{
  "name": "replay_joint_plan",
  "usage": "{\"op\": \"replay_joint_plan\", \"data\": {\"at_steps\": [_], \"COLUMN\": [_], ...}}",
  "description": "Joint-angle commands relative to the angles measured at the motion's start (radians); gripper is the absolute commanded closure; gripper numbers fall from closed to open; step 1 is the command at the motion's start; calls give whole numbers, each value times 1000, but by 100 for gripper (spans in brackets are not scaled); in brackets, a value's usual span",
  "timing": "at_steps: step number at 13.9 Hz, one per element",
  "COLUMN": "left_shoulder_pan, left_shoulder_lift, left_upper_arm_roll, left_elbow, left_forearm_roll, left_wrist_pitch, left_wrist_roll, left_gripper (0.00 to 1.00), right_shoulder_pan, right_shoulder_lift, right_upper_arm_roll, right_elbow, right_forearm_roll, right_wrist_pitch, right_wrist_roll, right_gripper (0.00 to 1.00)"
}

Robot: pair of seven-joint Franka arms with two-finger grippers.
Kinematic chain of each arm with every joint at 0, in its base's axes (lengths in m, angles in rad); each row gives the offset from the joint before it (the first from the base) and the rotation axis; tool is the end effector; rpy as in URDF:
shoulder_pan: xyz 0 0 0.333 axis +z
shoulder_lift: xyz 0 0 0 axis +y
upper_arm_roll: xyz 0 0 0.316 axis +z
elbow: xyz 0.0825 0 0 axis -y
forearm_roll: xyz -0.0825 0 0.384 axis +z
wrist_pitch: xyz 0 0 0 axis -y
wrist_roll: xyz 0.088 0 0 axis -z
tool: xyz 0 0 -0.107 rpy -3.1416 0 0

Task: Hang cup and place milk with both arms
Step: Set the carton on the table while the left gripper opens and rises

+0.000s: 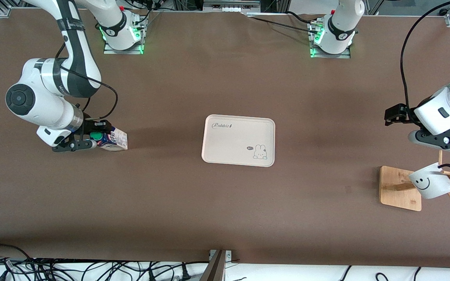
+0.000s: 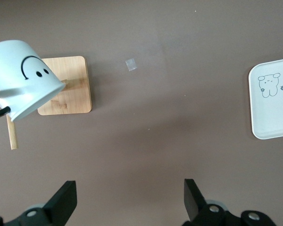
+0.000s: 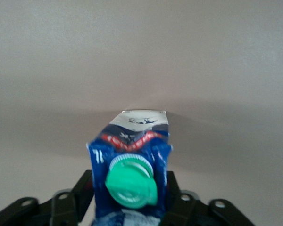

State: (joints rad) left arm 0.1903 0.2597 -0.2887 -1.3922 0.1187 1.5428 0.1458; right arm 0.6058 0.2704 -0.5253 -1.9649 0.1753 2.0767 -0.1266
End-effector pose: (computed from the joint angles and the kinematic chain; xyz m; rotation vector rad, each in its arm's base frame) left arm 0.6240 -0.0262 0.5580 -3.0725 0.3723 0.1545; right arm 0.5838 0.0670 0.3440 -3.1151 -0.1881 0.1816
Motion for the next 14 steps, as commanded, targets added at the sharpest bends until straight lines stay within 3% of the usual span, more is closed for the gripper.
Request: {"op": "replay_joint_plan", "data": {"at_steps": [1, 2, 6, 10, 12, 14], "left_shoulder_pan": [-193, -219, -226, -210, -209, -209], "left_shoulder_lift": [-124, -154, -257, -289, -306, -309], "left_upper_arm_roll": [250, 278, 284, 270, 270, 272], "left_elbow": [-154, -195, -347, -361, -381, -363], "left_forearm_roll": [-73, -73, -86, -87, -88, -88], "left_wrist_pitch": [74, 82, 264, 270, 264, 179], "left_wrist_roll": [58, 40, 20, -162, -163, -152], "left_gripper": [0, 0, 0, 0, 0, 0], "right_shoulder_pan": [8, 8, 8, 9, 9, 9], "right_shoulder_lift": [-11, -14, -34, -40, -71, -126], "right_upper_arm_roll": [-2, -2, -1, -4, -5, 2], "right_elbow": [-12, -8, 46, 206, 277, 320], "right_forearm_roll": [15, 15, 13, 1, -5, -61], "right_wrist_pitch": [16, 11, -16, -198, -300, -390], "right_wrist_roll": [12, 16, 16, 30, 86, 104], "right_gripper": [0, 0, 0, 0, 0, 0]}}
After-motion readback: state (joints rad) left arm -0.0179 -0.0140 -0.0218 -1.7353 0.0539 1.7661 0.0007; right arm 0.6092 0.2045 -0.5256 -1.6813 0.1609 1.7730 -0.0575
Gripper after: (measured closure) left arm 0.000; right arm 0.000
